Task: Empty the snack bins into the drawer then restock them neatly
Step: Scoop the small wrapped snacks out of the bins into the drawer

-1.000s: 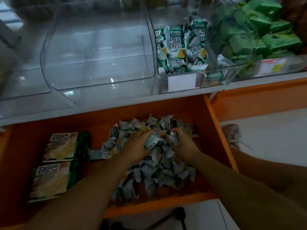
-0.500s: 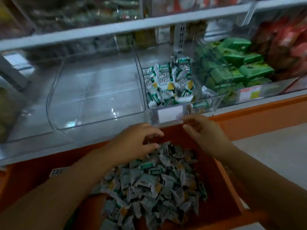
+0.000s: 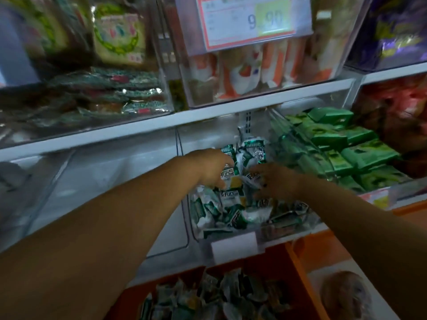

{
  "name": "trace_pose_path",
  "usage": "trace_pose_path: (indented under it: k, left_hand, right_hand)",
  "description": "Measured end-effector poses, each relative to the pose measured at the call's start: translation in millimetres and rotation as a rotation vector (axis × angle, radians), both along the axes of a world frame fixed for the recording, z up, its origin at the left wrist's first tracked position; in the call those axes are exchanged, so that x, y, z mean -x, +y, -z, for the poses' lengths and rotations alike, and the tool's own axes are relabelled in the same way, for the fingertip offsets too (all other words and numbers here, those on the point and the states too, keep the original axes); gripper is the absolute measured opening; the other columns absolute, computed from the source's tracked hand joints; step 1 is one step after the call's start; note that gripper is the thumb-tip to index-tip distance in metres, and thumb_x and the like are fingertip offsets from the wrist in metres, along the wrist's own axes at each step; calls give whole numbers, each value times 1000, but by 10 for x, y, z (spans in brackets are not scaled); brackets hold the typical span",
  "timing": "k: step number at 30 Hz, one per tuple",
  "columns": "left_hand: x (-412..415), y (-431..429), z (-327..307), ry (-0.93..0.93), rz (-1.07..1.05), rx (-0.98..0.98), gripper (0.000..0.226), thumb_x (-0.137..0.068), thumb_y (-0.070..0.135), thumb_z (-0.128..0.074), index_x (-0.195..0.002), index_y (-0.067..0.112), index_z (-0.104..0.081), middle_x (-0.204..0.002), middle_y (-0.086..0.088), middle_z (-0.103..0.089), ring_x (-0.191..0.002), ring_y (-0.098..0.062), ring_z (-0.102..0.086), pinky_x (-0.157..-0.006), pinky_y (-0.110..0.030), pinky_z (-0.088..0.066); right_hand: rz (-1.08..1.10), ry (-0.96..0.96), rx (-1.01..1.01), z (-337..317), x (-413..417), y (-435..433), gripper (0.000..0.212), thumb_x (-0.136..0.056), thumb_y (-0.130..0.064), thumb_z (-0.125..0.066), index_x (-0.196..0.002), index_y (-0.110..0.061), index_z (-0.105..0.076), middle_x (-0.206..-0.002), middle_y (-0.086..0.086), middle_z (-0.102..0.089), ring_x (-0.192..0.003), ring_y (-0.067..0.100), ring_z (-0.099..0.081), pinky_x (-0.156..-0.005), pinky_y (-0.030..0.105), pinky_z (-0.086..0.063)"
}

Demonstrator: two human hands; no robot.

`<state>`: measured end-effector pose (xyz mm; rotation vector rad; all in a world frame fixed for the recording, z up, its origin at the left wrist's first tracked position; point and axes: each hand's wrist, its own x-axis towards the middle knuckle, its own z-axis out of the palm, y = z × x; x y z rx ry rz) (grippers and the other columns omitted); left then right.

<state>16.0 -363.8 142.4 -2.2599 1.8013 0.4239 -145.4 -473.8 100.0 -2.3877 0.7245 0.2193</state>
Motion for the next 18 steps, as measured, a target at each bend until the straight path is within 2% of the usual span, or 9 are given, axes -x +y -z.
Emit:
trace_pose_path:
  k: [3,6,9,11,13,15,18]
  left_hand:
    - [-121,-236,133,20,-29,-83,93,-84,36,-75,-155,20,-17,-159,-10,-25,-140,-29,-34,-112,-38,-35]
    - [-168,-316,224,-3,-57,-97,101,-79,37,-80,-155,18,-17,-158,-11,-20,-139,-30,-34,-110,-33,-35]
    - [-175,-329,252,-9,-92,-81,94,-75,41,-82,-150,20,-29,-151,-10,-26,-130,-30,-41,-103,-35,-42]
    - [-179,-318,254,5,-108,-89,87,-76,43,-80,-147,21,-35,-146,-10,-32,-125,-30,-42,-96,-34,-43]
    - [-175,-302,262,14,-114,-89,81,-77,43,-79,-144,21,-39,-142,-10,-38,-122,-29,-44,-93,-33,-42]
    - [-172,-291,273,39,-126,-72,76,-77,40,-79,-141,21,-43,-140,-9,-44,-120,-28,-47,-94,-35,-45]
    - [-172,-267,281,110,-163,-67,70,-78,35,-80,-138,22,-45,-141,-7,-48,-118,-26,-51,-96,-38,-47]
  right_hand:
    - [-5,59,62,166,-115,-167,102,-70,-38,-84,-151,-26,-24,-152,14,-25,-133,34,-40,-105,43,-43]
    - [26,29,47,277,-118,-211,108,-67,-41,-84,-150,-29,-17,-142,16,-40,-128,35,-43,-103,47,-44]
    - [77,15,82,319,-91,-213,111,-59,-54,-83,-148,-30,-22,-149,11,-34,-135,36,-33,-109,49,-37]
    - [61,6,73,298,-66,-195,107,-52,-66,-79,-143,-30,-35,-149,7,-38,-131,33,-40,-106,48,-40]
    - [49,-56,-24,258,-30,-163,88,-61,-52,-83,-136,-26,-47,-141,1,-48,-121,24,-50,-99,38,-47]
    - [35,-74,-109,205,23,-113,78,-70,-38,-83,-137,-24,-46,-146,-4,-41,-126,20,-46,-102,32,-42]
    - [71,-7,-220,138,84,-82,74,-72,-38,-81,-136,-33,-44,-147,-2,-39,-129,22,-42,-101,33,-39]
